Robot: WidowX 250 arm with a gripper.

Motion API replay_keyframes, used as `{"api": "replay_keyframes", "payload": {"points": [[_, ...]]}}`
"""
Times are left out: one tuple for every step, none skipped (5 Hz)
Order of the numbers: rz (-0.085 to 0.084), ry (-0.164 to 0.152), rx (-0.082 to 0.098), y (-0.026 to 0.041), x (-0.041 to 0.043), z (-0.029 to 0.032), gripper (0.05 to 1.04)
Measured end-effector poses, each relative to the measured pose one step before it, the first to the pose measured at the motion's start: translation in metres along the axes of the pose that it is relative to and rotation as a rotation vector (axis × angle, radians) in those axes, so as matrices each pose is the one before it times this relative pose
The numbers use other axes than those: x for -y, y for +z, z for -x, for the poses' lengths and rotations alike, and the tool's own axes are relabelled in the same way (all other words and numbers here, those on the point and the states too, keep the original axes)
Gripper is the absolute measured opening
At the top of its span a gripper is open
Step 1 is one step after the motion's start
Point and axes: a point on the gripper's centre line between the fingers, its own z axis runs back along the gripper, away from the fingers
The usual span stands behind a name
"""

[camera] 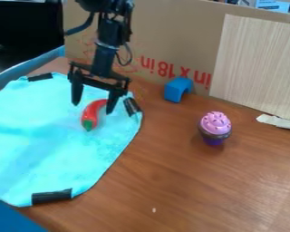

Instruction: Remove the red chili figure from the top of the cloth

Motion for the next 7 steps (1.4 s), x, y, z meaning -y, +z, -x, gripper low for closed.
{"api": "replay_keyframes", "payload": {"points": [[-0.0089,0.0148,-0.0346,-0.00534,0.00053,-0.00634,1.000],[-0.0160,0.0094,-0.0338,-0.00715,-0.00104,-0.00562,1.000],[-0.0299,0.0040,-0.0111,-0.00342,0.00037,-0.00579,0.957],[0.0013,0.0203,-0.0220,-0.00130,0.00165,0.00076,0.702],[0.0101,0.0124,-0.0156,-0.00127,0.00207,0.00227,0.441],[-0.0047,0.0036,-0.0110,-0.00205,-0.00067,0.00285,0.430],[0.0277,-0.0032,-0.0306,0.00340,0.00151,0.00781,0.430]]}}
